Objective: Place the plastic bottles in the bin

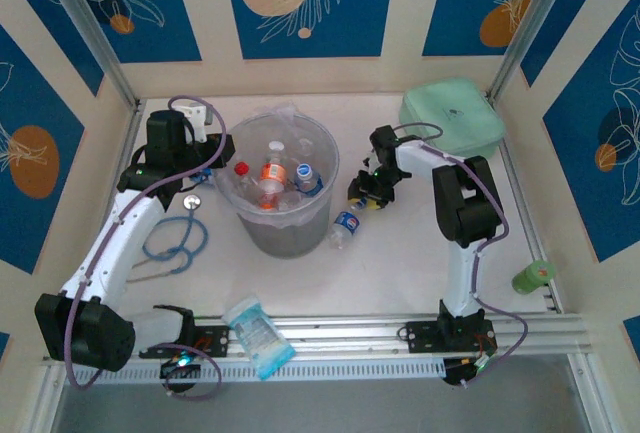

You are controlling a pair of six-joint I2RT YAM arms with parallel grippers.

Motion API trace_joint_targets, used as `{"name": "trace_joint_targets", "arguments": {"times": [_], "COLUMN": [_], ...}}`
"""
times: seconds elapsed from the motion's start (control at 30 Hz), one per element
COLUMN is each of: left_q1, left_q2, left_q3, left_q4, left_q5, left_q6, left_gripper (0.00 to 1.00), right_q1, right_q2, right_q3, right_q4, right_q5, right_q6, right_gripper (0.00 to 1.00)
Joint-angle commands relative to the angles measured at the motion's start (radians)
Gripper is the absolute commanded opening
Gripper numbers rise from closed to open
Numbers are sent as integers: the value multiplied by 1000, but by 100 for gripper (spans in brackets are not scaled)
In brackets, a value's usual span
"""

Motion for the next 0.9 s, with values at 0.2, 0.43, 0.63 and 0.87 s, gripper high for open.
{"name": "trace_joint_targets", "arguments": {"times": [0.2,0.43,0.63,0.87], "left_q1": [7,8,7,8], "left_q2": [25,18,18,17], "left_q3": [-19,-18,-18,-18], "left_q4": [-76,-77,-76,-72], "left_q5": [-24,-28,-24,-11], "left_q6": [16,17,18,10], "left_gripper": [22,22,22,22], "right_q1": [-16,-41,-102,-156], "right_q2": [-71,-143,-286,-548], "right_q3": [-85,-88,-55,101], "right_q4": [-92,-97,-140,-155], "right_q5": [63,66,47,81], "right_q6": [72,73,46,-1], "right_gripper": [31,19,16,6]}}
